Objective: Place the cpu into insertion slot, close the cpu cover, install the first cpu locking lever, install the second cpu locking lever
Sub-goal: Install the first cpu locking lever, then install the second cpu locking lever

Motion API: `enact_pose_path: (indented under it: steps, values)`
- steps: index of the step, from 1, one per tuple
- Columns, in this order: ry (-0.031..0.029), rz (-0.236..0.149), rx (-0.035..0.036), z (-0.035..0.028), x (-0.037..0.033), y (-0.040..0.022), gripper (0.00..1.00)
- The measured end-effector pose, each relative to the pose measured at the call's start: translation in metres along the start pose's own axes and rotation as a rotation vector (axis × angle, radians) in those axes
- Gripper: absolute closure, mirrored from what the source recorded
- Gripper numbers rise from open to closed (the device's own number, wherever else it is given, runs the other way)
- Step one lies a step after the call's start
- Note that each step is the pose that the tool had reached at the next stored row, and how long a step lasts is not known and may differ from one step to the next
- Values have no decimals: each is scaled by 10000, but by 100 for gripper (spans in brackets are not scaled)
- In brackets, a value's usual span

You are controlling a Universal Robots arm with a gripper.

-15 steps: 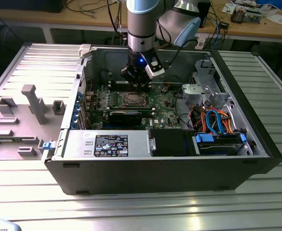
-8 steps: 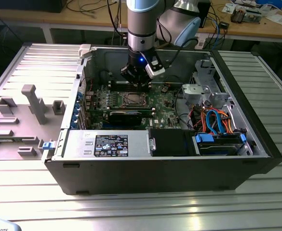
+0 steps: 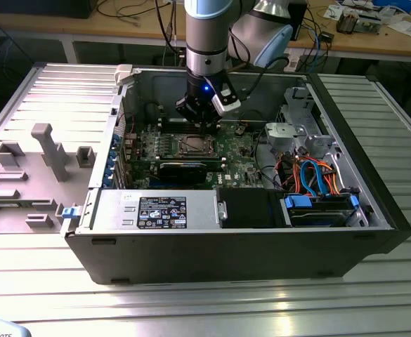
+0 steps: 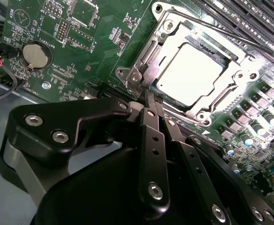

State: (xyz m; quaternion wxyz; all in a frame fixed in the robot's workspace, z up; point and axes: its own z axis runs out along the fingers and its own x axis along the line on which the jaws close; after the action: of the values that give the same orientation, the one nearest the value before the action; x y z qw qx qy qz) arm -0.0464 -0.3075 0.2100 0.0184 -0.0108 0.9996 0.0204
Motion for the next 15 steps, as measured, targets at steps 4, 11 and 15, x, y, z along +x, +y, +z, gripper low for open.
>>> enact_pose_path:
  steps: [4, 11, 15]
  values:
    - [0, 1, 0, 0, 0, -8, 89]
    - [1, 0, 0, -1, 1, -36, 89]
    - [2, 1, 1, -6, 1, -40, 89]
